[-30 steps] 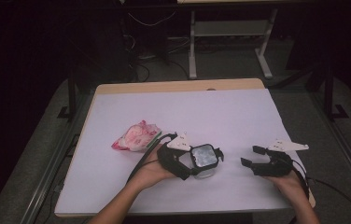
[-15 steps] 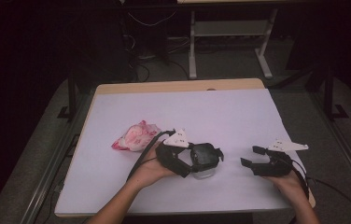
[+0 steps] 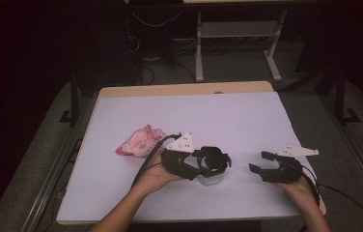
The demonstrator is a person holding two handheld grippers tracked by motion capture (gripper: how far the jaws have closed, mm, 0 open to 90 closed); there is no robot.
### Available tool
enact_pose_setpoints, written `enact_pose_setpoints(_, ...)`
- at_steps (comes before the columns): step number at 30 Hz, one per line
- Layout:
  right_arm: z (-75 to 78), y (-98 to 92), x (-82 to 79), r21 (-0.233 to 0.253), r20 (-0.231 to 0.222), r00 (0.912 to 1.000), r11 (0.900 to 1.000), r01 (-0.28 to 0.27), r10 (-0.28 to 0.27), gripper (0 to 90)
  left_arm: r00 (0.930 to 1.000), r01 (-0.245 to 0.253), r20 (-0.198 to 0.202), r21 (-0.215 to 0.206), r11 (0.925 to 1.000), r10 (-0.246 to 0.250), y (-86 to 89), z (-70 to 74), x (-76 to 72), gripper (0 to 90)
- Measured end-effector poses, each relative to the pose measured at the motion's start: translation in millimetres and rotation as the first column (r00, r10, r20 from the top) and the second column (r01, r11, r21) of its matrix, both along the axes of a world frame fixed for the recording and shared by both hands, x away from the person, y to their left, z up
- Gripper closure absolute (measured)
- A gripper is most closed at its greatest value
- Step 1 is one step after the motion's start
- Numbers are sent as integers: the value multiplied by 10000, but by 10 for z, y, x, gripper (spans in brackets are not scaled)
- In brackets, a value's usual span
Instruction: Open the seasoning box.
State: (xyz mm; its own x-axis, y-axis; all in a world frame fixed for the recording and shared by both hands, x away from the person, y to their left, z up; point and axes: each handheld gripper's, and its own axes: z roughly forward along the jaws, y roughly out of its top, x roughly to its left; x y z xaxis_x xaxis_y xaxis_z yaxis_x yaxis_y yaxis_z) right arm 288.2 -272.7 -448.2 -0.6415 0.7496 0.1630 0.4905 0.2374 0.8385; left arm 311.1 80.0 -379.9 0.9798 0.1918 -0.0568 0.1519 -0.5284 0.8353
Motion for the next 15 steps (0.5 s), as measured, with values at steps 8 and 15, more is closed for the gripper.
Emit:
enact_pose_setpoints(8,-6,7,4,2,-28,10000,10000,-19,19,238,10000,-64,-53,-35,10000,64,-1,-2,22,700)
enact_pose_setpoints(15,-5,5,1,45,-31,10000,10000,-24,24,238,9998,-140,-170,-5,9999,140,-8,27,63,896)
